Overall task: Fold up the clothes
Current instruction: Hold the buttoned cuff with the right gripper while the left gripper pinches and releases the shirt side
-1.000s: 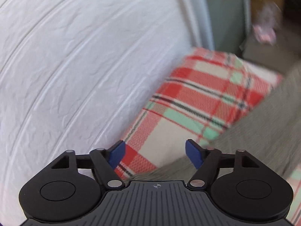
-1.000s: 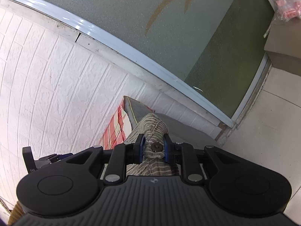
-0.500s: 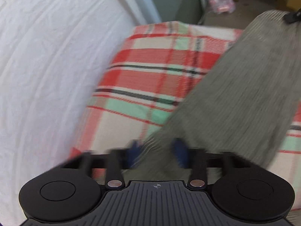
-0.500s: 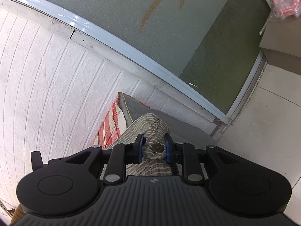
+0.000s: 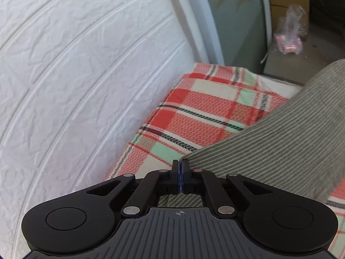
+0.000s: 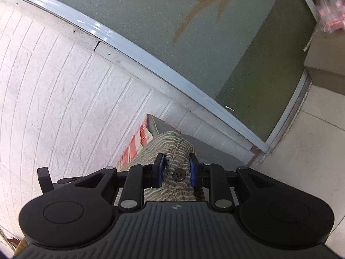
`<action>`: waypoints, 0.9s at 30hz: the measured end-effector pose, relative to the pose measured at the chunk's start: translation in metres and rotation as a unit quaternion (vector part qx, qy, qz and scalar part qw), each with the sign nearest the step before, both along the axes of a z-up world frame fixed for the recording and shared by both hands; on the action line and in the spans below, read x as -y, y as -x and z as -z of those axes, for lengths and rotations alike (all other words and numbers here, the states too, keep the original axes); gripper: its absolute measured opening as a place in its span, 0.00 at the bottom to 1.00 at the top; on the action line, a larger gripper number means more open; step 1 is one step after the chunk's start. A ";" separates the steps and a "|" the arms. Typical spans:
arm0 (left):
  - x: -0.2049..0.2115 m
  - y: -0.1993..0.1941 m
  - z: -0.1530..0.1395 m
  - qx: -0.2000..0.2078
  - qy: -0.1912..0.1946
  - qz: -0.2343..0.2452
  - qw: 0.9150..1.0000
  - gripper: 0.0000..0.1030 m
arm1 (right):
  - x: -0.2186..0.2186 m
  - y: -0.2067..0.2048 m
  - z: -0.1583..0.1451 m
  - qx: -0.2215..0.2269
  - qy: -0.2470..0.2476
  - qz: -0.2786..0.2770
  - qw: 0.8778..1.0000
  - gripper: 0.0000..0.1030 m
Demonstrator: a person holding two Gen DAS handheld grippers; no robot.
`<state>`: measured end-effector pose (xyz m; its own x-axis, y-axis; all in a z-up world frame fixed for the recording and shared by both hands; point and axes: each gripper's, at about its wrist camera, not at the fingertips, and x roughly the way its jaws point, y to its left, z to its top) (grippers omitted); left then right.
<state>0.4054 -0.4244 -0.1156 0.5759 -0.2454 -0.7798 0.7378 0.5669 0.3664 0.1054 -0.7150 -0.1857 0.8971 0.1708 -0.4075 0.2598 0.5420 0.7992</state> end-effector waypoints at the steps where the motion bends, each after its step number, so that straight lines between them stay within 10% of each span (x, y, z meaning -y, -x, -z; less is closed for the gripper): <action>1: 0.003 0.000 0.007 0.003 -0.002 -0.005 1.000 0.00 | 0.000 -0.001 0.001 -0.005 0.002 0.003 1.000 0.26; 6: 0.003 -0.008 0.019 0.005 0.030 -0.064 0.998 0.01 | 0.005 -0.006 0.015 -0.030 -0.004 0.023 0.999 0.25; 12: -0.023 -0.014 -0.025 0.005 0.053 -0.102 0.993 0.58 | 0.006 -0.003 0.014 -0.030 -0.007 0.022 0.999 0.25; 17: -0.059 -0.008 -0.039 -0.037 0.037 -0.133 0.990 0.60 | 0.000 -0.005 0.010 -0.024 -0.008 0.011 1.000 0.27; 21: -0.074 -0.008 -0.022 -0.052 0.011 -0.159 0.986 0.65 | -0.006 -0.008 0.016 -0.033 -0.018 0.004 0.999 0.54; 27: -0.081 -0.005 0.001 -0.091 0.006 -0.174 0.981 0.68 | -0.012 -0.012 0.025 -0.058 -0.009 0.004 0.998 0.51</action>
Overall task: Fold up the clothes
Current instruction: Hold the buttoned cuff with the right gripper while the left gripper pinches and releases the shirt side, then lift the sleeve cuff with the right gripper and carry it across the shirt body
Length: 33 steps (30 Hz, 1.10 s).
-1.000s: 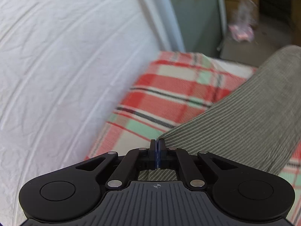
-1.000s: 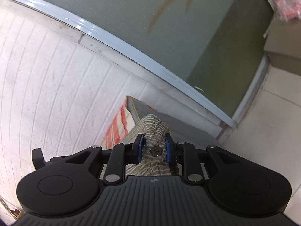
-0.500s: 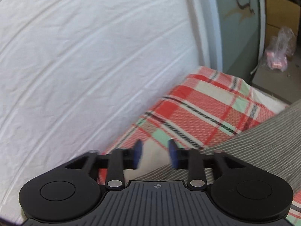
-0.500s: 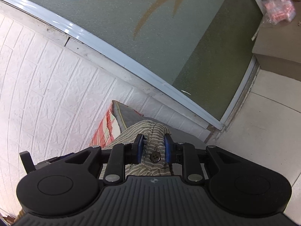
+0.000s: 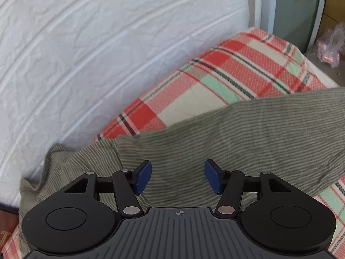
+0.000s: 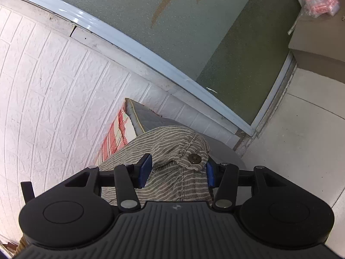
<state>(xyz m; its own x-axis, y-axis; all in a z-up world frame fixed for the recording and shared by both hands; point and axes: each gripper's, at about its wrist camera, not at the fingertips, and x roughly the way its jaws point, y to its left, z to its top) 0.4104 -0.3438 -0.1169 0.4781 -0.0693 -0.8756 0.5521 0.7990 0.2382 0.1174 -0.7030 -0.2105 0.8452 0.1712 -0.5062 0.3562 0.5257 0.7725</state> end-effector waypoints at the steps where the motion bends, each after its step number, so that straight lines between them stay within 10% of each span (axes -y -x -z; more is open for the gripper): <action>1: 0.001 0.000 0.003 -0.003 0.000 -0.001 1.000 0.69 | 0.000 0.000 0.000 -0.001 0.002 0.001 1.000 0.39; 5: 0.002 -0.004 0.013 0.004 -0.002 -0.021 1.000 0.78 | -0.003 0.001 -0.016 0.014 0.002 -0.002 1.000 0.17; 16: -0.047 0.006 -0.069 0.028 0.065 -0.060 0.996 0.80 | -0.093 -0.005 -0.148 0.160 0.042 -0.135 0.977 0.14; 20: -0.098 0.024 -0.097 -0.003 0.098 -0.095 0.991 0.81 | -0.167 -0.013 -0.191 0.217 0.055 -0.235 0.946 0.14; 25: -0.155 0.056 -0.093 -0.065 0.144 -0.099 0.982 0.81 | -0.279 0.000 -0.207 0.241 0.101 -0.398 0.879 0.14; 30: -0.205 0.072 -0.079 -0.089 0.168 -0.122 0.974 0.82 | -0.373 0.022 -0.167 0.173 0.139 -0.531 0.818 0.14; 33: -0.221 0.080 -0.050 -0.134 0.188 -0.125 0.965 0.83 | -0.400 0.033 -0.147 0.145 0.131 -0.566 0.801 0.14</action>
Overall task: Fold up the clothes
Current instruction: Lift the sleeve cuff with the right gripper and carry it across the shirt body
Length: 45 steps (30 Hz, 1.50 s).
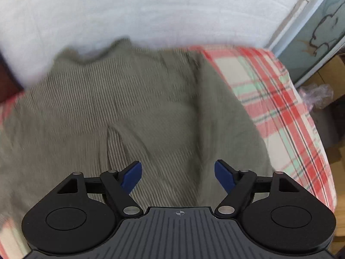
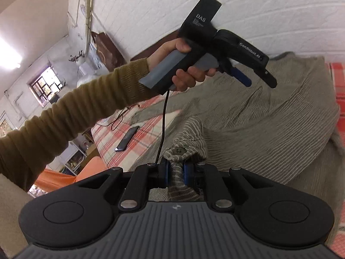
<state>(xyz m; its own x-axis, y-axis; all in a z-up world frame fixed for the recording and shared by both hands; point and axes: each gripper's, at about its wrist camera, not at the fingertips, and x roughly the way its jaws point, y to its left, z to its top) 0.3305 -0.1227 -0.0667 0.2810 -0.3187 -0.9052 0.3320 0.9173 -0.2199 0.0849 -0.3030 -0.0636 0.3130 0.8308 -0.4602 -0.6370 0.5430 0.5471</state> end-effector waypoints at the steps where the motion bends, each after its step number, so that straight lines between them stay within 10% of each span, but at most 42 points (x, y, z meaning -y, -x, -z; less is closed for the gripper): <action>1: -0.001 0.003 0.010 -0.007 -0.001 0.003 1.000 0.82 | -0.003 0.002 0.001 -0.003 0.000 -0.004 1.000 0.14; 19: 0.016 -0.021 0.054 -0.011 0.083 -0.024 0.996 0.82 | 0.022 0.029 -0.035 0.034 -0.038 0.004 0.999 0.14; 22: 0.019 -0.020 0.054 -0.013 0.105 -0.025 0.994 0.56 | 0.028 0.029 -0.040 0.041 -0.043 0.014 0.998 0.14; 24: 0.022 -0.018 0.052 -0.008 0.095 -0.024 0.995 0.15 | 0.025 0.031 -0.038 0.041 -0.041 0.014 0.998 0.14; 30: 0.000 -0.020 0.020 0.059 0.074 -0.041 0.995 0.07 | 0.007 0.030 -0.024 0.017 -0.023 -0.006 1.000 0.15; 37: -0.040 -0.022 -0.005 0.107 0.027 -0.078 0.991 0.07 | -0.051 0.004 0.005 -0.016 -0.029 -0.051 0.998 0.16; 45: -0.062 0.007 0.030 0.035 0.020 -0.030 0.999 0.60 | -0.090 -0.010 0.055 -0.071 0.020 -0.080 0.994 0.16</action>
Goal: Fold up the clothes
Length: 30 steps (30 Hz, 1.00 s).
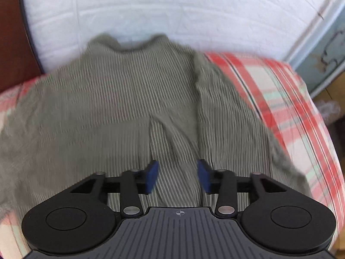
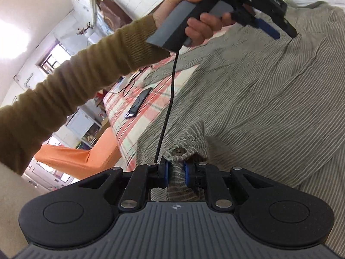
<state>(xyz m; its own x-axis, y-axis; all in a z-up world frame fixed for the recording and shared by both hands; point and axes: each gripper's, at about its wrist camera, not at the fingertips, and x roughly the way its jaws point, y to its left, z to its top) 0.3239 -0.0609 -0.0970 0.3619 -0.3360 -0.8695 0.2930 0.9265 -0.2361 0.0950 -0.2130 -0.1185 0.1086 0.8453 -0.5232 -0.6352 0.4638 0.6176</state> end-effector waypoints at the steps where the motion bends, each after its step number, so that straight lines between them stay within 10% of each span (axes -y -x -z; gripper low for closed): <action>1: -0.001 0.006 0.005 -0.012 0.008 0.013 1.000 0.62 | 0.003 0.004 -0.003 0.003 -0.004 -0.003 1.000 0.16; 17: 0.019 0.030 0.032 -0.091 0.132 0.011 0.987 0.75 | 0.040 0.052 -0.078 0.090 -0.044 0.011 0.995 0.16; 19: 0.019 0.028 0.036 -0.092 0.148 0.001 0.985 0.43 | 0.036 0.051 -0.076 0.086 -0.040 0.009 0.995 0.16; 20: 0.020 0.026 0.036 -0.087 0.151 -0.001 0.985 0.06 | 0.032 0.050 -0.073 0.084 -0.035 0.008 0.996 0.16; 26: 0.002 0.019 -0.001 0.014 0.093 -0.019 0.995 0.00 | 0.003 0.037 -0.030 0.051 -0.003 0.016 0.999 0.22; 30: -0.033 0.004 -0.022 0.052 0.042 -0.068 0.995 0.01 | -0.008 0.025 -0.013 0.043 -0.017 0.043 0.998 0.46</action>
<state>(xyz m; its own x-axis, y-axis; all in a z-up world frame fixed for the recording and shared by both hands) 0.3201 -0.0277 -0.0755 0.4952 -0.3477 -0.7962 0.1934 0.9376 -0.2891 0.0703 -0.2047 -0.1054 0.2238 0.8478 -0.4808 -0.6453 0.4986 0.5788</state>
